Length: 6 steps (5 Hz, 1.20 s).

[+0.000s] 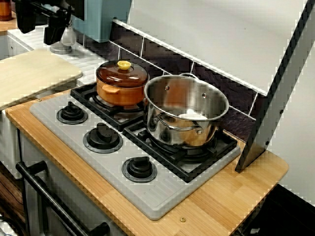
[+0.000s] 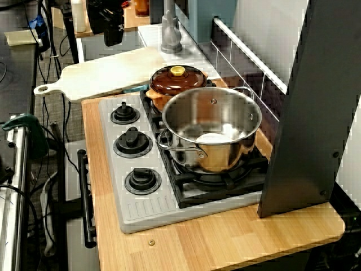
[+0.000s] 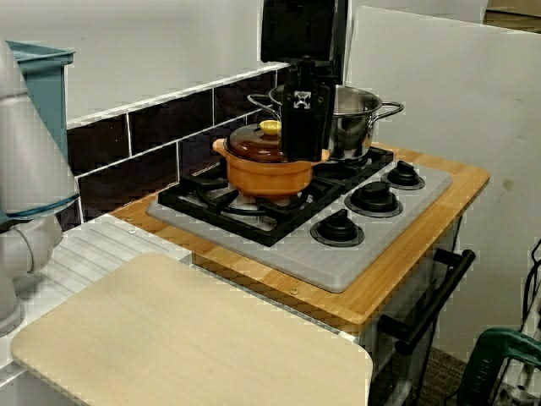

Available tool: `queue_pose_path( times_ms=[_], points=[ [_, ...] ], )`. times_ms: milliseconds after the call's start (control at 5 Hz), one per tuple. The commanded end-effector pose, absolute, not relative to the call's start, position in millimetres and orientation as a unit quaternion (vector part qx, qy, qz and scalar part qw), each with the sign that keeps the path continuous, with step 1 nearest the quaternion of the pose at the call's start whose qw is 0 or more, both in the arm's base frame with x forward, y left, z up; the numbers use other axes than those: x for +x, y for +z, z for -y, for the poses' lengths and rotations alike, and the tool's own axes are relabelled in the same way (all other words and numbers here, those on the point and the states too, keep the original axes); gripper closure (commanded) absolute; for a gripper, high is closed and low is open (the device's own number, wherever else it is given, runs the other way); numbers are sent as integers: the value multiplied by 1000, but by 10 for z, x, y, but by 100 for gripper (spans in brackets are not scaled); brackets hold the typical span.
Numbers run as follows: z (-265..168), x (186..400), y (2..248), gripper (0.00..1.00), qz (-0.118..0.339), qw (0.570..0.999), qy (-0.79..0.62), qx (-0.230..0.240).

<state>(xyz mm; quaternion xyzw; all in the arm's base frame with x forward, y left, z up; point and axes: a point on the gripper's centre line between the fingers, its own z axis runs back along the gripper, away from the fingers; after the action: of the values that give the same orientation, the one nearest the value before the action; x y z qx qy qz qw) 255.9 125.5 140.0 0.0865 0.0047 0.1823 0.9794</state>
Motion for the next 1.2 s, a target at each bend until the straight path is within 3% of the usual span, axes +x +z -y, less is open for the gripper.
queue_pose_path(
  times_ms=[0, 1000],
  points=[
    [-1393, 2502, 1594, 10, 30, 980, 176, 84],
    [-1427, 2662, 1322, 9, 5, 982, 165, 90]
  ],
)
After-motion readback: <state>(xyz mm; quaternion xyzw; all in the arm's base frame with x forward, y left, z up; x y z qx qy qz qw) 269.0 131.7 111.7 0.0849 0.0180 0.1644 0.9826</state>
